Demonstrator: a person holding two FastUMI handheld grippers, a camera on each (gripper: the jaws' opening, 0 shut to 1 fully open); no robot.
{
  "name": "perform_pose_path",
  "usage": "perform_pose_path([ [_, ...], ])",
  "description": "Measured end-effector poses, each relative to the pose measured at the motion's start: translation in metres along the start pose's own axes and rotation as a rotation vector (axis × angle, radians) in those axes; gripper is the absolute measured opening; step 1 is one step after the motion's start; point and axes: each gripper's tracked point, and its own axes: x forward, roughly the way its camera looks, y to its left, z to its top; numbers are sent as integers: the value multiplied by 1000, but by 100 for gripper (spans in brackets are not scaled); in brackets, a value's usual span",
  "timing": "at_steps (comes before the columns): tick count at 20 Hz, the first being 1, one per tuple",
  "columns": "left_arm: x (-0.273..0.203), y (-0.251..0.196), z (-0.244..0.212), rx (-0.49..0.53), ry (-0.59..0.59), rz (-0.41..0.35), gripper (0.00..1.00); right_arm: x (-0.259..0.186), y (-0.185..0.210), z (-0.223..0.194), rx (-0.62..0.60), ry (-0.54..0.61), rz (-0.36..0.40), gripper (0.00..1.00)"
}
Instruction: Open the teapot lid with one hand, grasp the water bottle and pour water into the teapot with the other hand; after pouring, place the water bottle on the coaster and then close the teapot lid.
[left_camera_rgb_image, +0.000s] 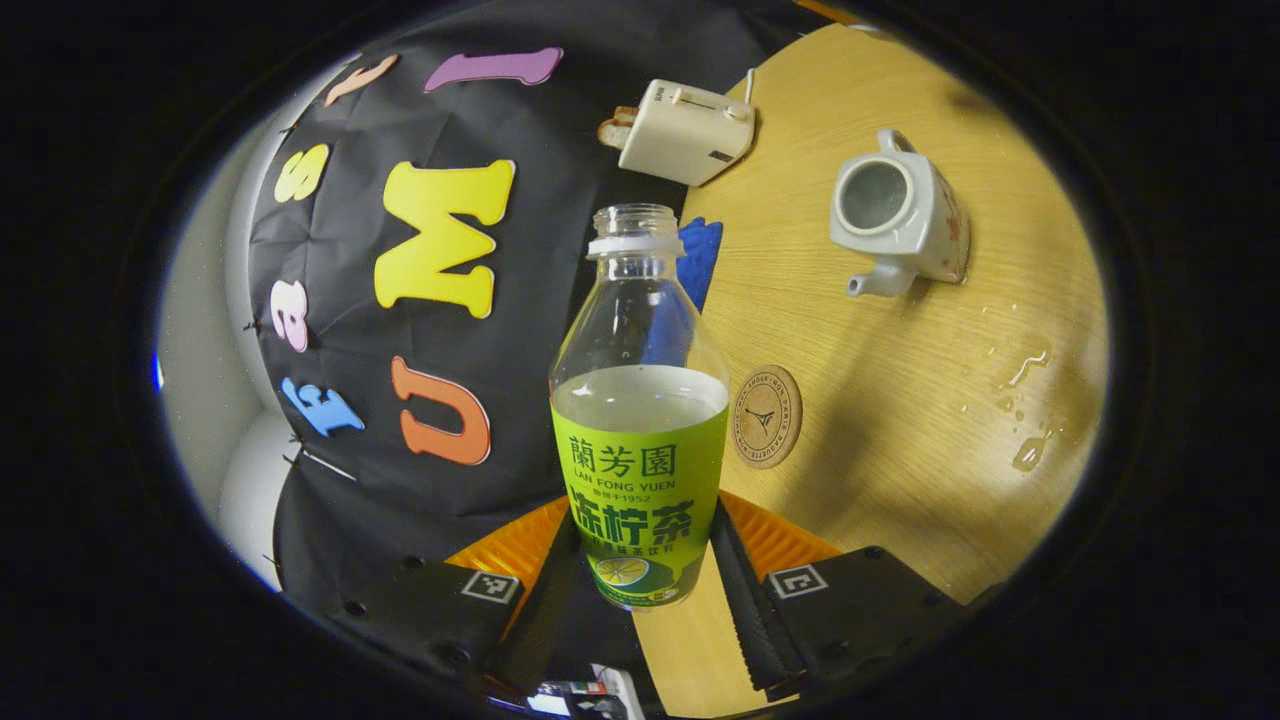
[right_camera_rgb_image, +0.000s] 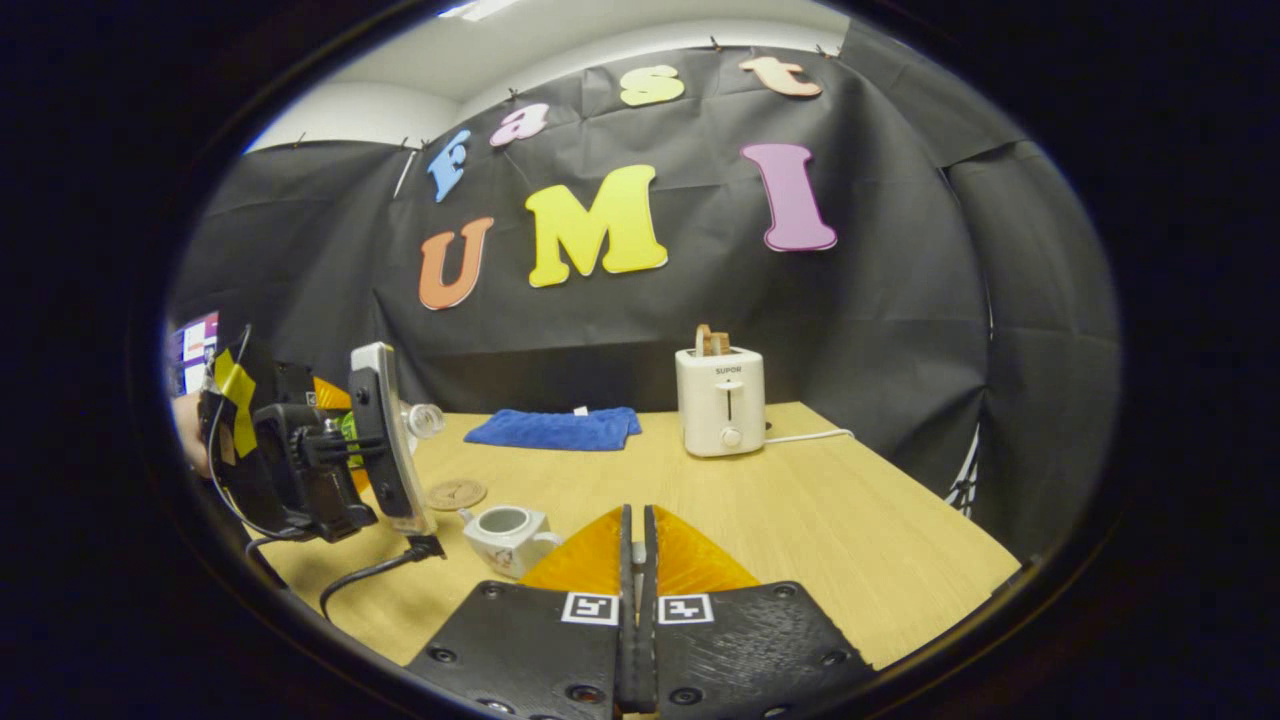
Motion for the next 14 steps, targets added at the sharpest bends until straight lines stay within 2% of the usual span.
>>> perform_pose_path([
  [5,2,6,9,186,-3,35,75,-2,-8,-6,8,5,-9,0],
  [9,4,6,12,253,-3,33,75,-3,-12,-8,12,8,-13,0],
  [11,3,6,17,288,-6,45,72,-5,-13,-8,15,5,-16,0],
  [13,2,3,23,314,-19,48,75,-6,-15,-8,12,2,-22,0],
  [14,3,0,25,326,-24,47,72,-6,-16,-9,9,0,-25,0],
])
